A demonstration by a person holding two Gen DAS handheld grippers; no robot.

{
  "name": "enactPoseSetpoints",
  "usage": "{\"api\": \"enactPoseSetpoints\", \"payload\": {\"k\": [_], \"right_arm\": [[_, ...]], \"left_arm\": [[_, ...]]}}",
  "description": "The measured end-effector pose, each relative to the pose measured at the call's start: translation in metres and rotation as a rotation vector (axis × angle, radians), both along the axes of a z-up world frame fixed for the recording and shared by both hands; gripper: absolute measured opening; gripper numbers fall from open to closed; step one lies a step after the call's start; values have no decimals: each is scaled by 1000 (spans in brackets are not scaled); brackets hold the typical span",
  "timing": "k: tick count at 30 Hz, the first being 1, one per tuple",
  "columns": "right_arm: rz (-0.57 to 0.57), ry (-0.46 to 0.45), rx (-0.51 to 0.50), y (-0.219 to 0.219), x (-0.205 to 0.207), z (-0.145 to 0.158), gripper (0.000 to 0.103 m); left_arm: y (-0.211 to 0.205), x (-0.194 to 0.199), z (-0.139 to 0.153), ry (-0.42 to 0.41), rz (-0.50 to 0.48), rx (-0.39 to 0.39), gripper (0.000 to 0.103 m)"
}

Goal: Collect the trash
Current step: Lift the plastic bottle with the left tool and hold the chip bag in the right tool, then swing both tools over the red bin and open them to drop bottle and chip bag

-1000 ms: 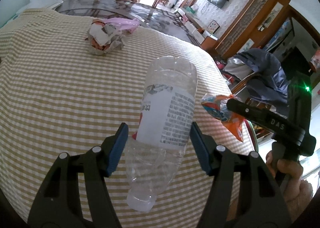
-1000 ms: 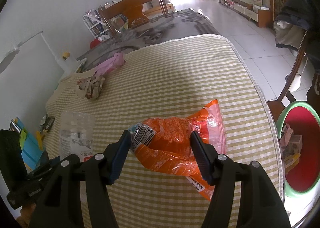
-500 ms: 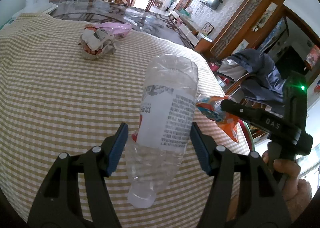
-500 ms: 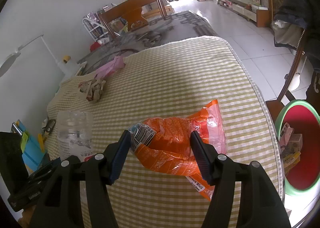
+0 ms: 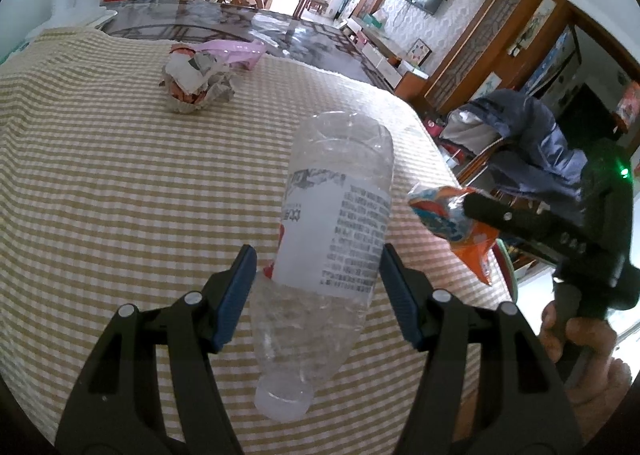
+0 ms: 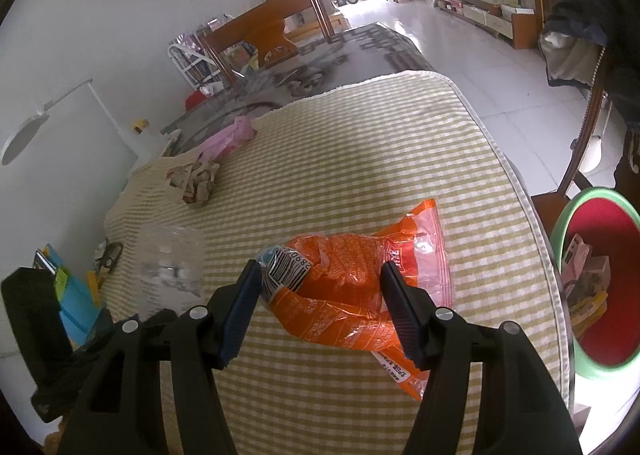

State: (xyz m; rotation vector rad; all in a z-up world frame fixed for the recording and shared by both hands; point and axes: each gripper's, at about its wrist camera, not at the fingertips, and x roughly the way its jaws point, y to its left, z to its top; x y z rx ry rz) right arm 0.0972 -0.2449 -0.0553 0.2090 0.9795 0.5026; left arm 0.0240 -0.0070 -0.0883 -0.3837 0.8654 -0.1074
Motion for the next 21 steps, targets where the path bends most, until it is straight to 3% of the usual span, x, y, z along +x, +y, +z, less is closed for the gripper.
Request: {"api": "enactPoseSetpoints", "payload": {"k": [11,21], "right_arm": [[-17,-41,69,-20,-24,13,60],[-36,-74,148,-44,-41,24,60]], "left_arm": [[-35,-27,23,-55,-25,75,61],[-57,-30,51,-95,-27,81,61]]}}
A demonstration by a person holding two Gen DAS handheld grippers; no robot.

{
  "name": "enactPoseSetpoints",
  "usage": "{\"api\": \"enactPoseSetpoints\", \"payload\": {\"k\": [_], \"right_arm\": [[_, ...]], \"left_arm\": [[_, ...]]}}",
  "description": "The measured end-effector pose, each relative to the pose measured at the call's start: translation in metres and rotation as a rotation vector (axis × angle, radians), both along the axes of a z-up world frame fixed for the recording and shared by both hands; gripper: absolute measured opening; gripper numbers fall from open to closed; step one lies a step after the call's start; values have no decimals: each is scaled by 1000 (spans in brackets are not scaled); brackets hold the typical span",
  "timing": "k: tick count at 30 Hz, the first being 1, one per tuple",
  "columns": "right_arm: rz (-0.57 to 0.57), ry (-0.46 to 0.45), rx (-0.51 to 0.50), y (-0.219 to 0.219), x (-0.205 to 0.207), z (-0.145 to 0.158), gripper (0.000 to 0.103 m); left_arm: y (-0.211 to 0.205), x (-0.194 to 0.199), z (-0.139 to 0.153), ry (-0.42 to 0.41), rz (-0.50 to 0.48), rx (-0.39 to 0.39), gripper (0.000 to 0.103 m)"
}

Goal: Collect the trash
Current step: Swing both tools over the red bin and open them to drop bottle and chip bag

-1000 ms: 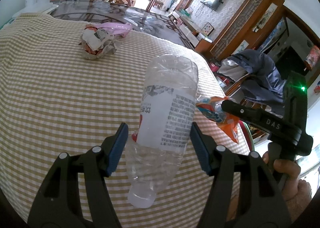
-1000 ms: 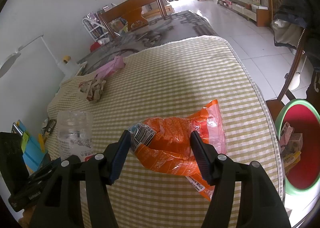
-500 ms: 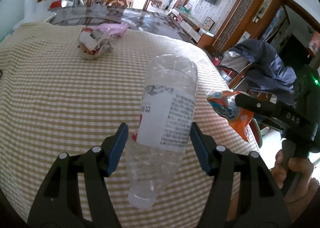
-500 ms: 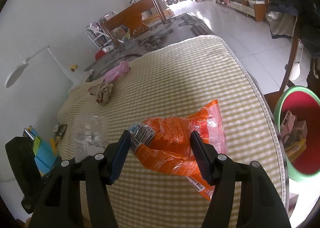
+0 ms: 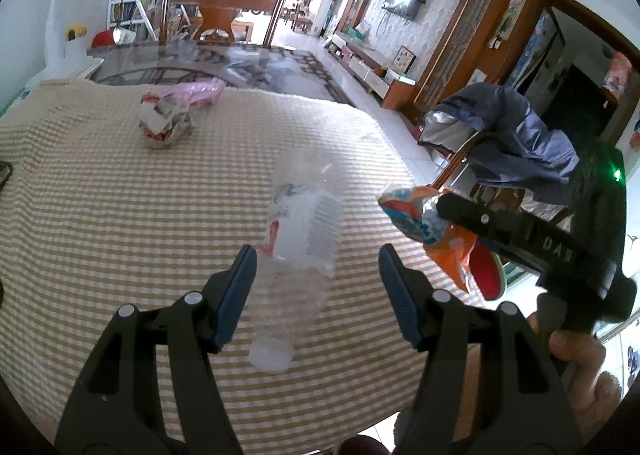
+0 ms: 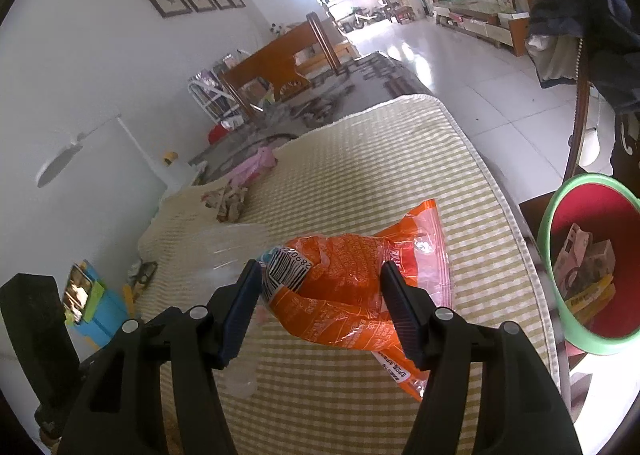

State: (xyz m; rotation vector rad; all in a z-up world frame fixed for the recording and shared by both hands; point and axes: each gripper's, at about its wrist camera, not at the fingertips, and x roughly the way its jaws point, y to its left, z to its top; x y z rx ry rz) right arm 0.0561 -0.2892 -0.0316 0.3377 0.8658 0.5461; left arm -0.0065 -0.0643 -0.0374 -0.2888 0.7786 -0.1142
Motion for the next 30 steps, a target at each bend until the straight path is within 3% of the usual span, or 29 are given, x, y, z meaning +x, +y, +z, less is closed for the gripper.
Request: {"api": "enactPoseSetpoints", "payload": {"k": [10,12,17,25,26,27,29,30], "right_arm": [[-36,-2,69,-32,-21,5,60],[-41,0,75,-36,-23,6,60],[-40,14,87,-39,-23,4,60],[-37,20,96,-40,-19,4,61],[-41,20,111,-42,-20,5,61],[-46,22,123,-46,-20,5,61],[-66,24,138,-56,-20,6,61],[-80,21,143,-63,-20,7,61]], "left_arm": [[-23,0,11,-23,-28,88,59],[-18,6,4,-6,-5,119,69],[18,27,-17,83,55,78,70],[20,81,-60,251,-19,129,70],[19,86,-66,271,-21,132,69],[19,91,-76,307,-28,124,57],[19,94,-85,327,-42,72,53],[16,93,-82,315,-34,84,52]]}}
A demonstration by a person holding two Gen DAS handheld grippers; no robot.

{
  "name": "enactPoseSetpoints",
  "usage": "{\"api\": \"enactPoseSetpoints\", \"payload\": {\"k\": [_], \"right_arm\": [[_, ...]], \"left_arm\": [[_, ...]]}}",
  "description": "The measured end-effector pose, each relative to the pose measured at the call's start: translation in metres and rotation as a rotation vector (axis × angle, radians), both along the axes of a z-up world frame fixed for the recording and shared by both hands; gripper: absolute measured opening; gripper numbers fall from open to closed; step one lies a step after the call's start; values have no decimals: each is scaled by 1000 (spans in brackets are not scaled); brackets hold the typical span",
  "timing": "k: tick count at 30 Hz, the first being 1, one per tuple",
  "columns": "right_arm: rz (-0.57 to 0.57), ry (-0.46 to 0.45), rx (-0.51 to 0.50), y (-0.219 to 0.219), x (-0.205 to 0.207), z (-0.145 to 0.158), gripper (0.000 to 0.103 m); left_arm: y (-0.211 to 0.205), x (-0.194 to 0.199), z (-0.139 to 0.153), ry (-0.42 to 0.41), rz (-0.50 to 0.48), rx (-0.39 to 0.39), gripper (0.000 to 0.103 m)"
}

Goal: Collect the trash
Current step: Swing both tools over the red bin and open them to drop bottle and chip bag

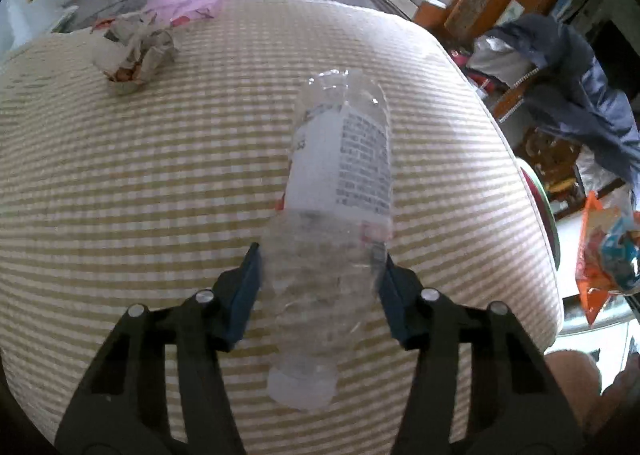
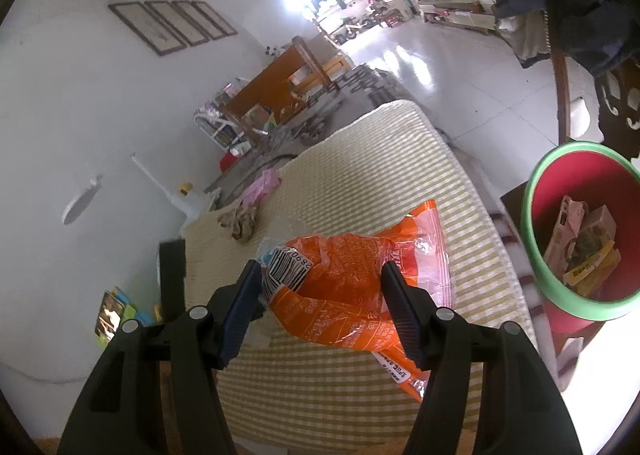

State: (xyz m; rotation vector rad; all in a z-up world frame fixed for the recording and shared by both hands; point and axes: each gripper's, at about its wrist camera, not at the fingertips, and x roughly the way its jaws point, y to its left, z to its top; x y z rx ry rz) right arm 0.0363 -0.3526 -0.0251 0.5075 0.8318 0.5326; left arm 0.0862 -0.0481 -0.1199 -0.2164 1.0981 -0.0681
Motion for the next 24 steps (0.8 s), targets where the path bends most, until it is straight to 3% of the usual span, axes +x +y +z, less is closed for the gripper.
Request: {"api": "enactPoseSetpoints", "payload": {"k": [3,7,12,16,17,18,19,22,24], "right_arm": [[-79,-5,7,-31,4,0,60],[-228,45,54,-87,16,-17,60],[-399,79,19,-149,22,-37,60],[-496,98,15,-185,27,-47,64],[-526,103,12,-194,28,-50,67],[-555,111,17,-202,29,-53,80],[-582,116,23,-209,29,-54,88],[-632,142,38,-222,27,-58,88],[-626,142,30,-223,25,-59,88]], "left_arm": [[-20,-4,16,-60,-50,-16,52],[-85,0,49,-132,-233,-90,52],[-180,15,67,-146,-474,-144,52],[-250,25,65,-119,-631,-146,53],[-260,25,62,-114,-653,-132,61],[-269,27,62,-117,-666,-114,76],[-275,26,61,-137,-669,-91,81],[-266,26,58,-154,-641,-67,82],[-236,31,52,-151,-548,-65,82]]}}
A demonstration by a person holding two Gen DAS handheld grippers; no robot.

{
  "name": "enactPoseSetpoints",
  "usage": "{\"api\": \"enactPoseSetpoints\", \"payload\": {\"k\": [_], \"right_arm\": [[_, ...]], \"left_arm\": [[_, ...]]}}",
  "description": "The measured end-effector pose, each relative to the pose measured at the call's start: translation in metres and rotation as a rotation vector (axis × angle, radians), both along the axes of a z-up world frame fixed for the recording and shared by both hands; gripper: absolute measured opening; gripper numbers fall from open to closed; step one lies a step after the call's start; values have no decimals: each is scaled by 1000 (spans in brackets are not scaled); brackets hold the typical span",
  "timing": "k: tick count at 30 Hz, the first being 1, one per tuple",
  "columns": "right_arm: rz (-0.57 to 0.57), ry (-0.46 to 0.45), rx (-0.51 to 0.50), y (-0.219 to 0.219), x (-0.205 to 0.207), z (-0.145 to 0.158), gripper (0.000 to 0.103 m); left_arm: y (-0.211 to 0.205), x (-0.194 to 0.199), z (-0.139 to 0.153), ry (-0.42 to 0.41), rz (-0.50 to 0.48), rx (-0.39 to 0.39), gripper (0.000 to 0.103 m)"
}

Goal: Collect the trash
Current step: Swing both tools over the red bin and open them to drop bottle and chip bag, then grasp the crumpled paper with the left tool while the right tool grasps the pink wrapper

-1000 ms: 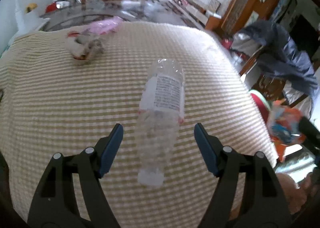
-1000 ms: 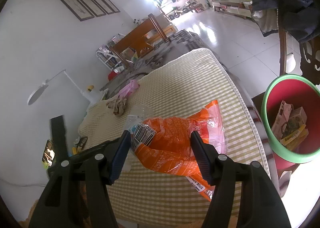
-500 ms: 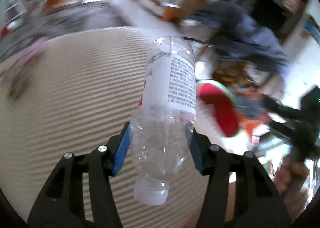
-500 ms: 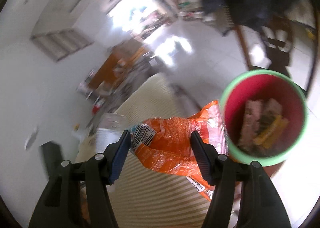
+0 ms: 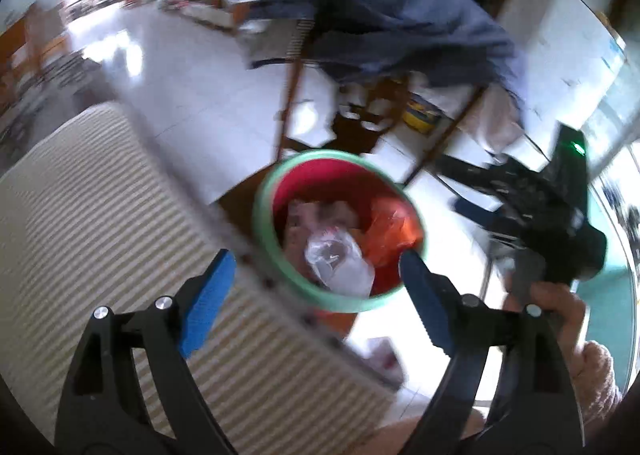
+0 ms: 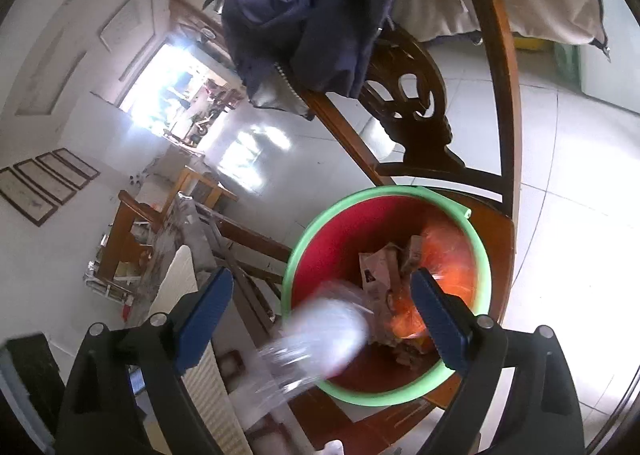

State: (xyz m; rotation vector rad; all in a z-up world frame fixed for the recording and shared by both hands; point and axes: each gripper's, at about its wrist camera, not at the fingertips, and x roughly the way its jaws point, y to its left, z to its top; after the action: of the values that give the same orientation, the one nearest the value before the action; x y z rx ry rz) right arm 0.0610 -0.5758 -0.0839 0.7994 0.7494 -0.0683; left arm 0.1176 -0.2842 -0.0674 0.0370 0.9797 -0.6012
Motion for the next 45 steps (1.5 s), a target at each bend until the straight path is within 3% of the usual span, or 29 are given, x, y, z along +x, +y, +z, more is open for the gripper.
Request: {"api": "enactPoseSetpoints", "payload": {"k": [2,9,13,16,20,21,22,24,26,28,32,36,38,39,42,45], "right_arm": [[27,0,-16,9,-3,2,88],[125,-10,-11,54,3,8,88],[173,-23,-35,74,7,18,88],[194,-27,-57,84,8,24,88],[217,-43,-104,95,7,39,88],[224,-48,-120,99,7,43,88],[234,-54,-138,103,7,49,88],[273,-66,-184,118,10,61,88],[319,-80,-225,136,15,72,88],[380,-98,-260,161,24,81,88],[539,-123,-257,233,49,92,91],[703,-102,-165,322,79,85,92],[769,-71,-140,372,95,78,92],[798,-56,-142,398,102,75,92],[878,-12,-201,473,126,62,92],[901,28,-255,528,151,50,92]], "left_arm": [[38,6,-4,0,115,0,82],[237,4,-5,-84,728,83,83],[314,-4,-4,-107,942,118,93],[350,7,-10,-59,979,105,93],[371,41,-27,51,950,66,93],[376,46,-31,65,950,57,88],[380,49,-33,70,947,52,79],[381,50,-36,88,922,62,28],[377,44,-32,72,883,48,19],[368,34,-25,60,836,20,19],[350,-25,3,-48,785,68,18],[354,-86,28,-56,804,-106,19],[351,-107,29,-85,814,-84,19],[352,-111,26,-80,821,-76,19],[367,-104,22,-41,847,-156,19],[368,-101,28,-82,854,-103,19]]}}
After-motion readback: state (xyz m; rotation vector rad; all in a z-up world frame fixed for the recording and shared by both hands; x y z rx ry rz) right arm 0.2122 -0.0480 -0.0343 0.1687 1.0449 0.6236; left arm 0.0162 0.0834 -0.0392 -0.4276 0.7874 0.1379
